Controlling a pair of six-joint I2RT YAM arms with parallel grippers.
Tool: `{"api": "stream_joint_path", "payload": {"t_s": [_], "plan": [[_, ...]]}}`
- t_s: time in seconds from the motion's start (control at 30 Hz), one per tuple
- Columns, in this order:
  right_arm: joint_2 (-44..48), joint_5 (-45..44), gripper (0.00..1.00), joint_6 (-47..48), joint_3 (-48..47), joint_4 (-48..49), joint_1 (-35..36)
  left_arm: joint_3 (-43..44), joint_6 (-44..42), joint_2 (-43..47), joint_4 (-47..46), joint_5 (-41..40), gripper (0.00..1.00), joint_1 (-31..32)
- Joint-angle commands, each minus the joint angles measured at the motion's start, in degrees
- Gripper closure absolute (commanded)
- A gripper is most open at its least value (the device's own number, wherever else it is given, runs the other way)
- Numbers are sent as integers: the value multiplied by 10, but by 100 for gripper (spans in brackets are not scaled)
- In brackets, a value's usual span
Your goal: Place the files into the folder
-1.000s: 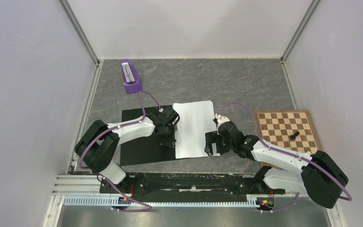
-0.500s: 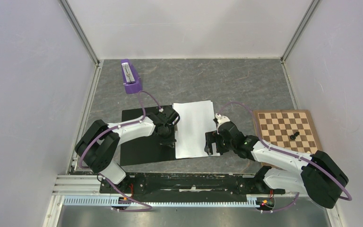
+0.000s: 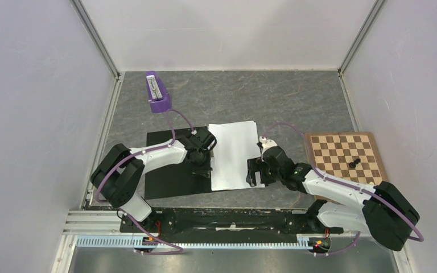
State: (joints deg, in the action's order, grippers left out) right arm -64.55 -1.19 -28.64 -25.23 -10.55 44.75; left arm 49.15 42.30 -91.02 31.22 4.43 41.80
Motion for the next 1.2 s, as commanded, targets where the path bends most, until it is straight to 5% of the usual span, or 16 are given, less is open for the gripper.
{"api": "stream_joint_path", "payload": {"t_s": [0.0, 0.23, 0.37, 0.7, 0.9, 1.03, 1.17], "plan": [[-8, 10, 6, -1, 16, 12, 1, 4, -19, -19, -21, -16, 98, 0], [-24, 66, 5, -31, 24, 51, 25, 7, -19, -22, -23, -13, 98, 0], [-8, 19, 5, -20, 6, 15, 23, 8, -19, -23, -23, -14, 98, 0], [4, -12, 3, 54, -54, -22, -79, 39, -36, -16, -1, -18, 97, -4], [-85, -29, 16, 71, -107, 24, -124, 87, -57, 3, 34, -41, 91, -38], [-164, -60, 25, 79, -163, 61, -136, 121, -63, -7, 25, -42, 79, -102], [-245, -67, 29, 85, -220, 87, -155, 162, -46, -61, -7, -47, 80, -168]]}}
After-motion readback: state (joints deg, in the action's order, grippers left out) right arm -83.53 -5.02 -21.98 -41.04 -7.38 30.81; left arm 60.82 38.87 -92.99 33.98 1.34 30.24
